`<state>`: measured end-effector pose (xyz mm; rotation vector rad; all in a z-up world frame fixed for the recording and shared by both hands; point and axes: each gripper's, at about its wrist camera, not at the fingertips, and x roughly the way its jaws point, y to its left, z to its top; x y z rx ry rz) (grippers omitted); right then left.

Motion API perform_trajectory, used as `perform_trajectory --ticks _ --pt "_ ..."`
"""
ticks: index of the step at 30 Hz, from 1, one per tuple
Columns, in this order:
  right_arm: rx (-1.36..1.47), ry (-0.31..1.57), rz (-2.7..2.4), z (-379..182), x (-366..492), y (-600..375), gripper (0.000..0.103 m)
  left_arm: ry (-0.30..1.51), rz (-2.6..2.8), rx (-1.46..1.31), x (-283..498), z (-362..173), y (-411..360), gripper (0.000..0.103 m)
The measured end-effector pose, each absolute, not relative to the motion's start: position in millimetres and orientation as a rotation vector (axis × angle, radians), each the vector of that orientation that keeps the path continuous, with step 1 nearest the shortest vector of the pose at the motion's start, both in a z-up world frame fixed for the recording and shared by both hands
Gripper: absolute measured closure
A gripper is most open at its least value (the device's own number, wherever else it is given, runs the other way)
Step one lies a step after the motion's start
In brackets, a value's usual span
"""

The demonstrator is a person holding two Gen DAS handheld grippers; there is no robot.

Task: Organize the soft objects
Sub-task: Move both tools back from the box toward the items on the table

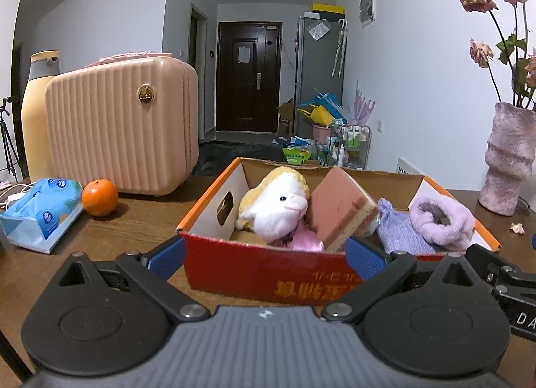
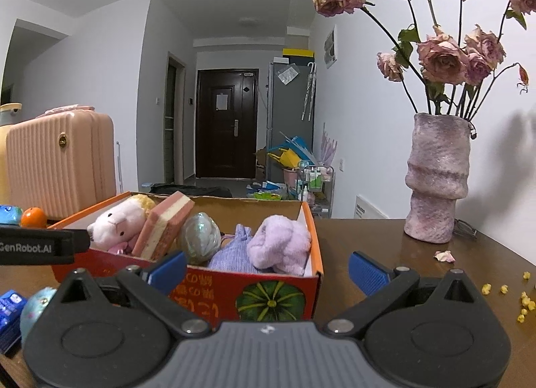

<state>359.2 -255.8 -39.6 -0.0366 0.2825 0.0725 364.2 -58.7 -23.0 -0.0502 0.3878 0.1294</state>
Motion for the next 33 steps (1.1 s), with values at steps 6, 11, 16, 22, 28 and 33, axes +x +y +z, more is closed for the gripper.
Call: perform_trajectory --ticks 6,11,16,22,28,33 --pt "-0.035 0.289 0.069 -39 340 -257 0.0 0.397 0.124 -0.045 346 -25 -54 0.0" --pt "-0.033 0.295 0.068 -39 323 -256 0.0 0.41 0.123 -0.04 329 -26 -52 0.0" --pt "-0.031 0.301 0.07 -39 304 -255 0.0 0.415 0.111 -0.032 312 -27 -51 0.0" --pt "-0.03 0.309 0.077 -40 283 -253 0.0 0.426 0.095 -0.023 292 -28 -49 0.0" --pt "-0.038 0.319 0.091 -40 264 -249 0.0 0.435 0.08 -0.018 273 -28 -45 0.0" --pt "-0.05 0.333 0.104 -41 248 -244 0.0 0.457 0.066 -0.011 256 -31 -40 0.0"
